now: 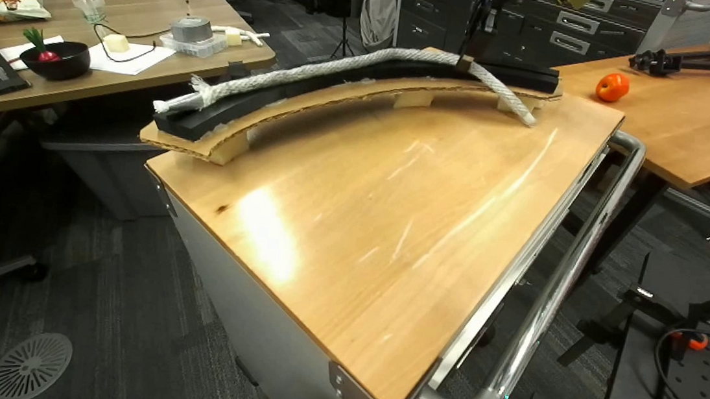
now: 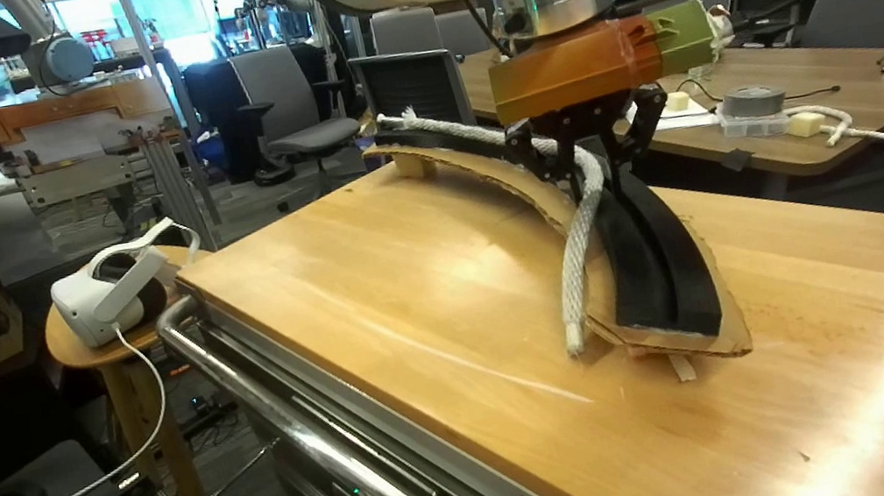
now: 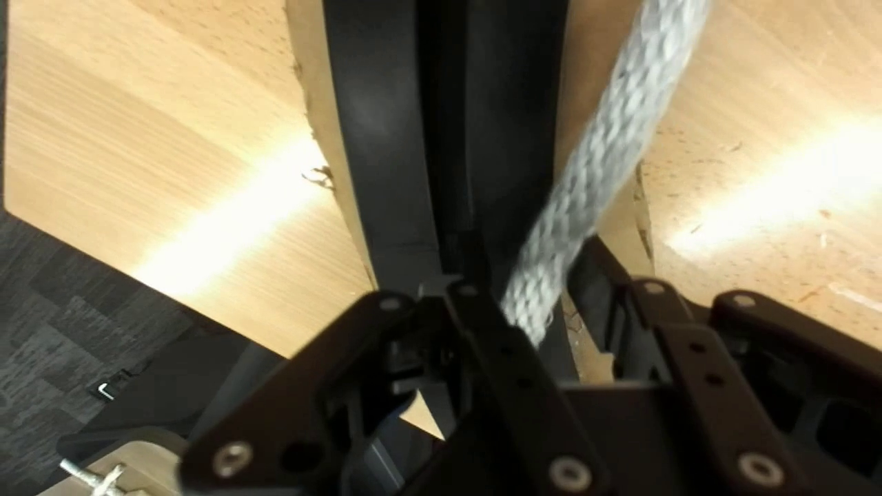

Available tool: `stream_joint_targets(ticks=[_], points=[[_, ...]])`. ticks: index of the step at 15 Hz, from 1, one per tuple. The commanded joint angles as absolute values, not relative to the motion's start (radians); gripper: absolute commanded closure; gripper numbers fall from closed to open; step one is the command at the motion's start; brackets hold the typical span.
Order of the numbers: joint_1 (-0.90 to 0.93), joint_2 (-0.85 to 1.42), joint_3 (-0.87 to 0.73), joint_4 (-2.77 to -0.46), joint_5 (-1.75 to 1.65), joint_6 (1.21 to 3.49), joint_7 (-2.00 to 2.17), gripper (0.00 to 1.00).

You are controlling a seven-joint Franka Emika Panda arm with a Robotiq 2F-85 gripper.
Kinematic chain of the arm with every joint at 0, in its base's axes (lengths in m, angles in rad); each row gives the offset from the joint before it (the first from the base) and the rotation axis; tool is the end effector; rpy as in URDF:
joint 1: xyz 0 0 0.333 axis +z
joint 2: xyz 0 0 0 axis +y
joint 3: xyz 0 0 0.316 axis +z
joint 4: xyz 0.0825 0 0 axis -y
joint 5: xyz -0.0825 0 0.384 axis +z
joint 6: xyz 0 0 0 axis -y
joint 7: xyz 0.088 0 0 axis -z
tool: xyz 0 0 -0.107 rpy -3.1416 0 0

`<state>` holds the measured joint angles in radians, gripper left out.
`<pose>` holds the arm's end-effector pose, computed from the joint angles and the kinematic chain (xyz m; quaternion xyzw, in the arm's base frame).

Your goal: Place the rope on the platform

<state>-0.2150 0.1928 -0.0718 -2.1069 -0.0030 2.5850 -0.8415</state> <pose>0.5734 -0.1679 0.3555 0.9512 0.2737 0.1162 0.0826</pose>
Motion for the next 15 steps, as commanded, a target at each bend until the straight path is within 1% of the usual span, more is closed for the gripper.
stream_joint_targets(ticks=[1,5,7,11,12,14,15], points=[[-0.212,0.136,-0.084,-2.136,-0.032,2.594,-0.841,0.31],[-0.223,0.109,-0.082,-2.150,-0.002,2.596,-0.903,0.01],[-0.228,0.095,-0.079,-2.156,0.021,2.562,-0.941,0.00],[-0.223,0.067,-0.081,-2.162,0.074,2.402,-1.056,0.00],[-0.211,0.114,-0.092,-2.138,0.048,2.460,-0.993,0.00],[-0.210,0.103,-0.094,-2.141,0.056,2.417,-1.021,0.00],[-0.209,0.113,-0.095,-2.137,0.062,2.439,-1.002,0.00]])
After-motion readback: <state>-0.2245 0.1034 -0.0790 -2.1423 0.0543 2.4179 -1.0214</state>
